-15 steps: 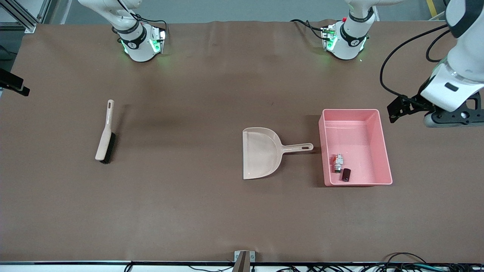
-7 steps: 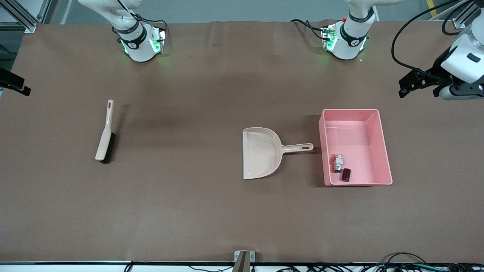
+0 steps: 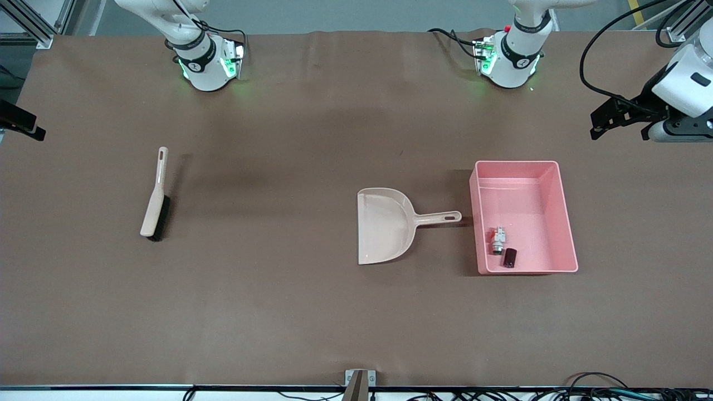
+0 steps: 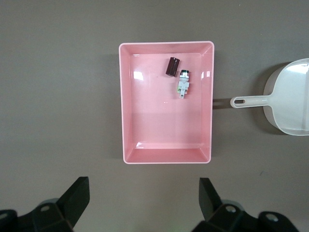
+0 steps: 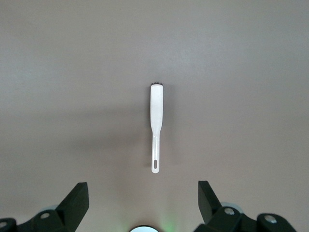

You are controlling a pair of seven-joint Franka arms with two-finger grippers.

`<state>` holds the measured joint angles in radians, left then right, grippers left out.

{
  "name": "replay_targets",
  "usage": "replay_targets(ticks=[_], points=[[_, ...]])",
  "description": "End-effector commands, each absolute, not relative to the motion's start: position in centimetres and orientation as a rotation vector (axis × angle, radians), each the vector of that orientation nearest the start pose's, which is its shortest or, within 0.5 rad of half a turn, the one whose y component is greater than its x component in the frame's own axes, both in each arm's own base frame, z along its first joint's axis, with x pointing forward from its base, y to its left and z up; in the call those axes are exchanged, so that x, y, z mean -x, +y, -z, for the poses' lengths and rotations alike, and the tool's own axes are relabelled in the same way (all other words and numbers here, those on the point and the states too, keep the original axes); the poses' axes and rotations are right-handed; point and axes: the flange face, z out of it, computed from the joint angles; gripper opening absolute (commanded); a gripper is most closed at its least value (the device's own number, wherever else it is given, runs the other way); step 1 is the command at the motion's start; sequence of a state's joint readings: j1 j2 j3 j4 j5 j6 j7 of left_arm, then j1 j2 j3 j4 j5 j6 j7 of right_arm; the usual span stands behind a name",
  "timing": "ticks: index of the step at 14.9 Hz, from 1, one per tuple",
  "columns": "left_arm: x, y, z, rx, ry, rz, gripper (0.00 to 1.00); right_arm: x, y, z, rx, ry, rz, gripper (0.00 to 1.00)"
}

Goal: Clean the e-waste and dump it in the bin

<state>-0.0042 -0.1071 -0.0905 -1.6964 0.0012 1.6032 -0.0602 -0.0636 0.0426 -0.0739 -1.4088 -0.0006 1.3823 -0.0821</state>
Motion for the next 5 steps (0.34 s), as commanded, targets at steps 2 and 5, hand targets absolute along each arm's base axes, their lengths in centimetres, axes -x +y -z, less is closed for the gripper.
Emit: replay_targets(ticks=[2, 5], points=[[-51.37, -5.11, -63.51, 3.126, 0.069, 0.032, 1.00, -53.81, -7.51, -65.99, 3.133, 0.082, -0.115, 1.00], [-51.19, -5.02, -63.82, 3.126, 0.069, 0.042, 1.00, -53.81, -7.51, -65.99, 3.133, 0.082, -0.115, 1.00]])
